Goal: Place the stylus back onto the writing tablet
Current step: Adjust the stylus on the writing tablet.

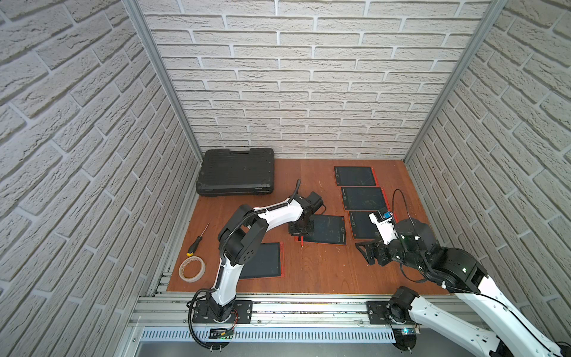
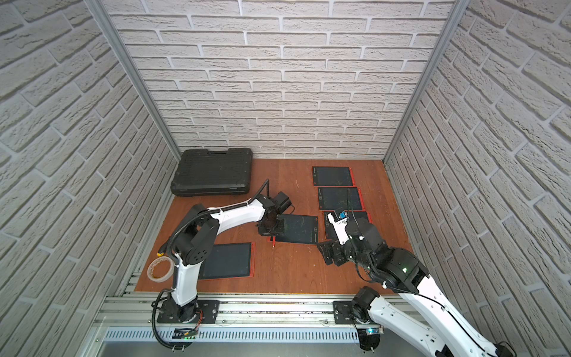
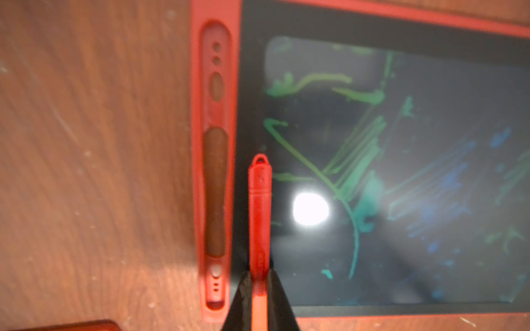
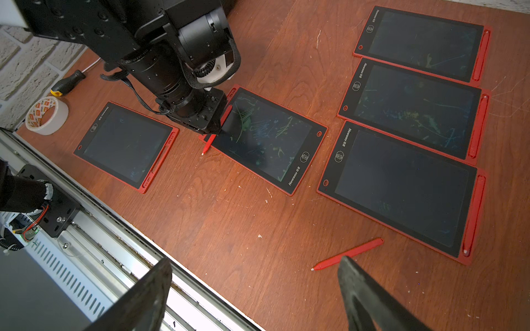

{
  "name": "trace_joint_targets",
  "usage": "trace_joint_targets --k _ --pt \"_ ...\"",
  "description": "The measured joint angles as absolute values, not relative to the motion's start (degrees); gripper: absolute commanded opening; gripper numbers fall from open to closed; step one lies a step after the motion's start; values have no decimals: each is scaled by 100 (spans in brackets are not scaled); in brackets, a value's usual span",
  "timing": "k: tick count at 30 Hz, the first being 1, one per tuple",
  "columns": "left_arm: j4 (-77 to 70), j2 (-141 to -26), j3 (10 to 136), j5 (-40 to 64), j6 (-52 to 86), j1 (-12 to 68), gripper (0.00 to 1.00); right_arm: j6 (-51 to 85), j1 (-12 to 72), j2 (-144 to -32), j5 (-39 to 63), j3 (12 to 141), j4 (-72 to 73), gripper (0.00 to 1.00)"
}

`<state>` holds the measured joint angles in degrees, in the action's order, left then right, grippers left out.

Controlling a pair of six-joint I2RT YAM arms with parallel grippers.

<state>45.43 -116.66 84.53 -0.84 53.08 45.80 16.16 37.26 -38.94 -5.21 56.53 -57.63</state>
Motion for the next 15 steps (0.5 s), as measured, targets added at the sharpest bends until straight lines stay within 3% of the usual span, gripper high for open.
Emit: trace_joint_targets --k 15 --pt "4864 -11655 8659 -410 4766 4268 12 1629 3726 -3894 -534 5653 -5763 89"
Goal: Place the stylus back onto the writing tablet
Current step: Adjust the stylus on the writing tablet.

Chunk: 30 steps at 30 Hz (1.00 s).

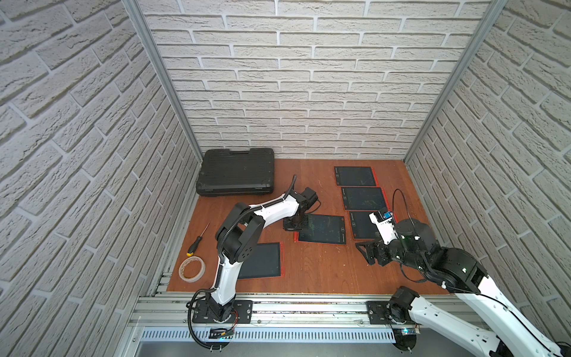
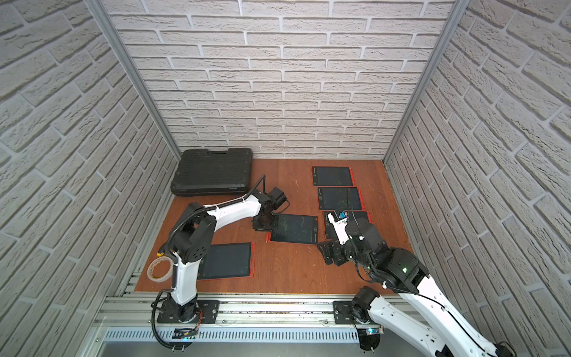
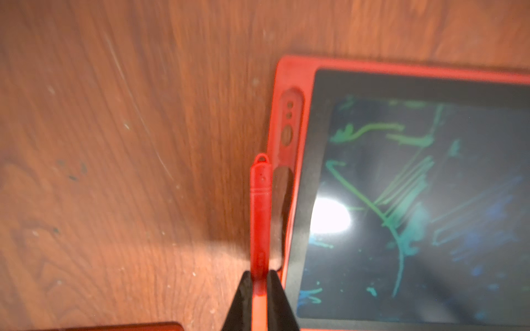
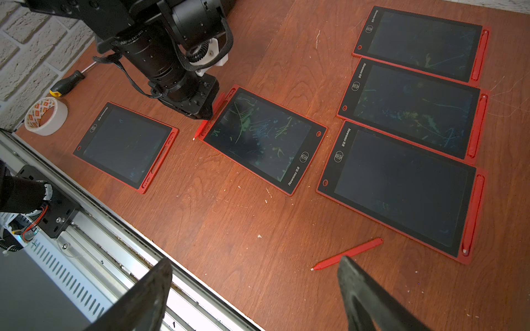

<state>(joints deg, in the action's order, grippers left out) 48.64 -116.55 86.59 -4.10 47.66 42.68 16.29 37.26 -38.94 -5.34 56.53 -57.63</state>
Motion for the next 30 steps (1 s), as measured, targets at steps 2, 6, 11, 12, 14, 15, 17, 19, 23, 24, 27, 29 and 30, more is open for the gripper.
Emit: trace_joint_targets --k 2,6,11,12,14,15,17,19,23,24,27,29,30 --pt "4869 -11655 8733 -429 4707 4235 12 1632 3726 -3894 -537 5653 -5760 89" --pt "4901 -11655 8853 -451 4595 4187 12 1632 3726 -3894 -541 5653 -5763 89" --pt "4925 -11666 8973 -449 4477 4174 12 1632 3726 -3894 -558 5645 -5760 89" --pt "4928 -11671 8995 -447 4456 4174 12 1632 3726 -3894 -558 5640 -5760 89" --pt "4932 -11690 9026 -440 4410 4174 12 1634 3726 -3894 -561 5627 -5760 89" --pt "4936 -11712 9052 -427 4386 4174 12 1634 3726 -3894 -561 5618 -5760 89" --pt "4923 -11764 9098 -401 4329 4174 12 1634 3726 -3894 -561 5596 -5760 89" --pt "4934 -11810 9113 -370 4298 4174 12 1634 3726 -3894 -563 5586 -5760 89" --pt "4932 -11863 9115 -316 4233 4174 13 1636 3726 -3894 -574 5586 -5760 89" --pt "4932 -11869 9115 -305 4206 4174 13 1636 3726 -3894 -576 5586 -5760 90" --pt "4932 -11878 9115 -259 4193 4174 13 1636 3726 -3894 -578 5586 -5760 89" --pt "4932 -11880 9115 -242 4178 4174 13 1638 3726 -3894 -578 5586 -5760 89" --pt "4930 -11880 9115 -226 4171 4174 13 1640 3726 -3894 -578 5586 -5760 89"
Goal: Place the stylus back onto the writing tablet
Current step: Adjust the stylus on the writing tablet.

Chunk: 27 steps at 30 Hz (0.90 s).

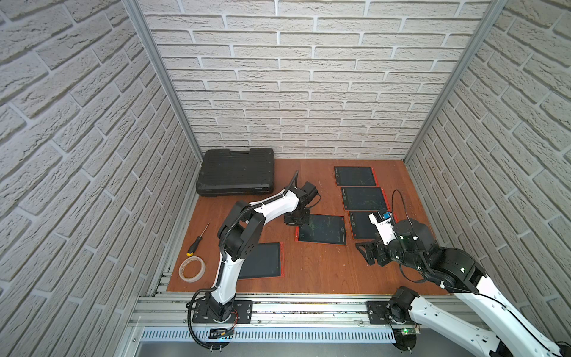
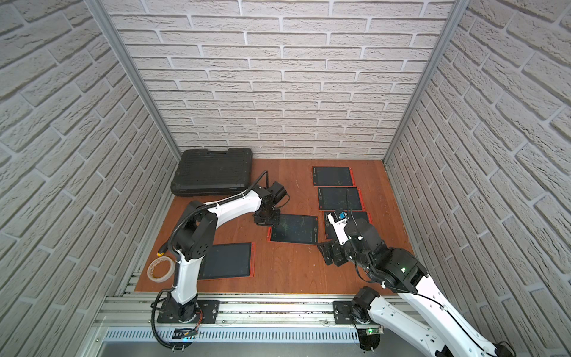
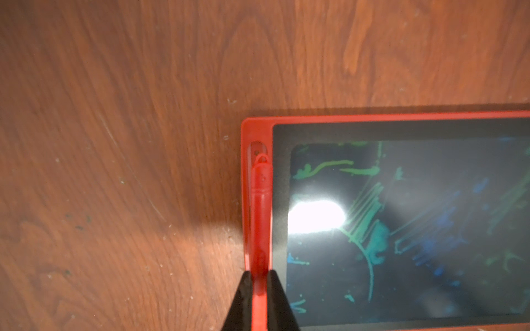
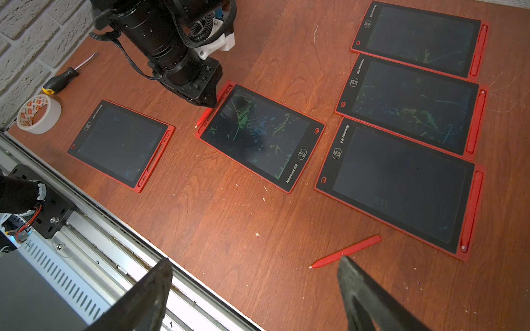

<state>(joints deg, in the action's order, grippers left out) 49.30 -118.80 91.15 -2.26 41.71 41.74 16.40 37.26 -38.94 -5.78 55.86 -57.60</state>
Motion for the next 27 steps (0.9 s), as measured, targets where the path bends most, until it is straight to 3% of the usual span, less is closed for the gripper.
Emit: trace_joint_targets --k 27 --pt "4967 -11889 9083 -231 4156 4091 20 1715 3726 -3898 -574 5583 -5760 89"
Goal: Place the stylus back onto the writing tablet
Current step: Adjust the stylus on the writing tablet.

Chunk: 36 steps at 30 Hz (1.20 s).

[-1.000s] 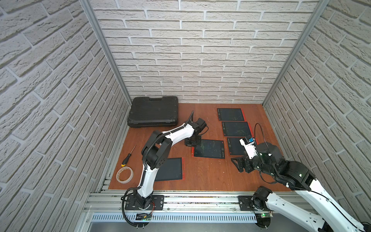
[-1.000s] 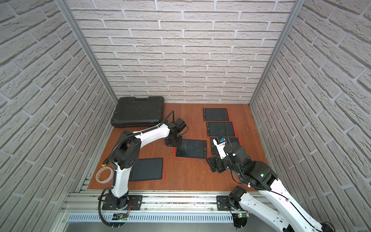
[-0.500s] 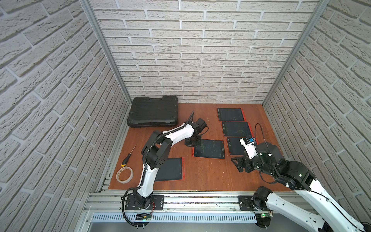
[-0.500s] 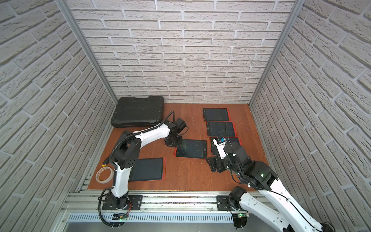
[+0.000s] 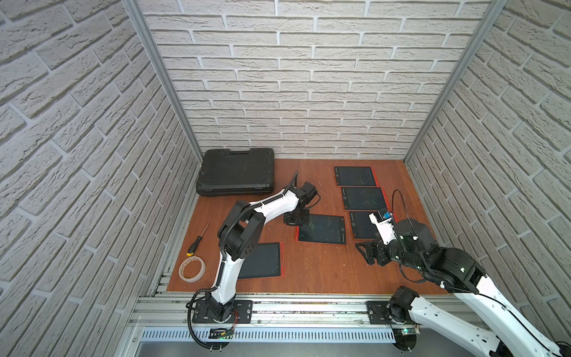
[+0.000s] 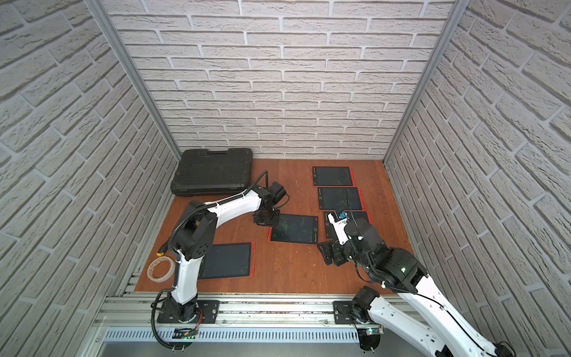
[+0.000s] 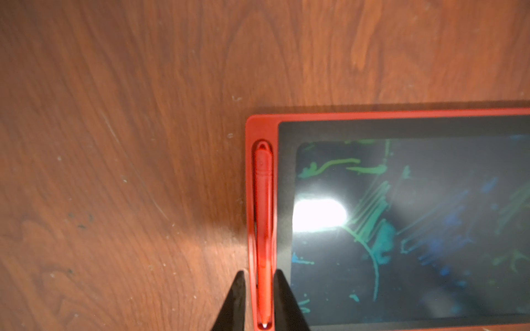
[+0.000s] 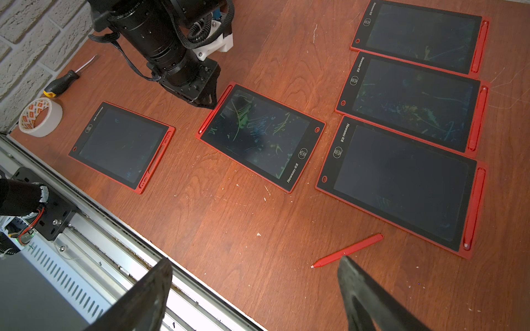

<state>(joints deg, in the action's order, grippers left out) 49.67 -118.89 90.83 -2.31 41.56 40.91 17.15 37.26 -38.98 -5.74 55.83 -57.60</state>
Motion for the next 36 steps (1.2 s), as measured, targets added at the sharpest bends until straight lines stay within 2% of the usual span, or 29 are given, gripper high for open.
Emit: trace_joint_targets --k 2,9,36 --pt "4960 -11889 9028 -207 4156 4049 20 1715 3726 -3905 -574 5583 -5760 89" --pt "4799 -11852 8757 148 4241 3968 36 1712 3726 -3909 -574 5583 -5760 90" --pt "3686 -11474 7966 1212 5063 4237 37 1715 3726 -3903 -576 5581 -5760 89"
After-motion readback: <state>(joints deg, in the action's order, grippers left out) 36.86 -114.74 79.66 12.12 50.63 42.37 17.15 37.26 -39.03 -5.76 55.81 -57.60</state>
